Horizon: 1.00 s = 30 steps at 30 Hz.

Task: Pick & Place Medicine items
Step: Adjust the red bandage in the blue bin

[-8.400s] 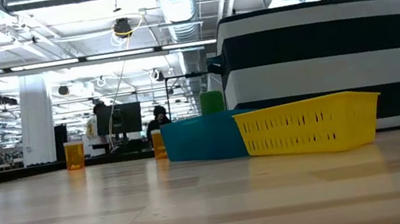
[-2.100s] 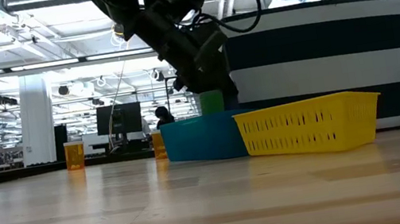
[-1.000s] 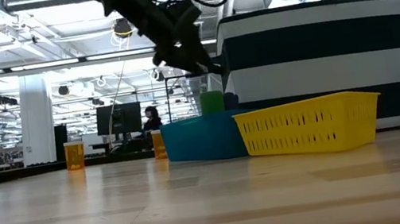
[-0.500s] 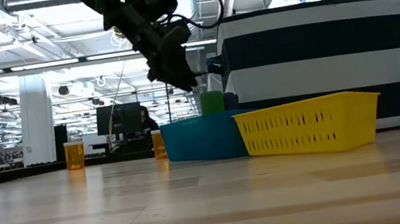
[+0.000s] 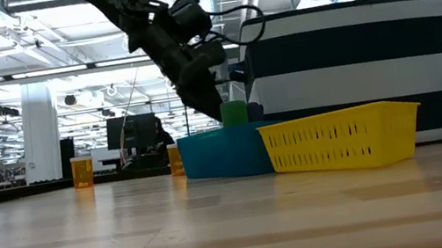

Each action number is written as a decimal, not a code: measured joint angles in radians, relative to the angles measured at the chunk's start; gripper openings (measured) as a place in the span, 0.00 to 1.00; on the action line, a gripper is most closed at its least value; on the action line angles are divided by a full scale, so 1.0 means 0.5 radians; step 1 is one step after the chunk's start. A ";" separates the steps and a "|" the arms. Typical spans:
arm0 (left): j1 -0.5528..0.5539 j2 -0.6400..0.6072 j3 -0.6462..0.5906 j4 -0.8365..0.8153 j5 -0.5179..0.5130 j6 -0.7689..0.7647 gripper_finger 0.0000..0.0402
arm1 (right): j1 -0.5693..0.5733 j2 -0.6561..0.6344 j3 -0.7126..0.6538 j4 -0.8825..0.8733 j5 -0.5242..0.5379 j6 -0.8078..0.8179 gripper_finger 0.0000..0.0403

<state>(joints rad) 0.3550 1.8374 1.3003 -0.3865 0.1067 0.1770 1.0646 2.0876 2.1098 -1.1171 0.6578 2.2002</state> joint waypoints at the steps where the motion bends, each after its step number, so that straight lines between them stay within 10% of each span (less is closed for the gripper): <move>1: 0.000 0.006 0.000 -0.011 0.001 0.002 0.49 | -0.002 0.000 0.000 0.006 -0.008 0.000 0.49; 30: 0.050 0.087 -0.002 0.178 0.097 0.059 0.47 | -0.015 -0.001 0.000 0.108 -0.064 0.015 0.49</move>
<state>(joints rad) 0.3798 1.8809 1.2995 -0.2978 0.1555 0.2066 1.0573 2.0872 2.1098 -1.0632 0.6260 2.2078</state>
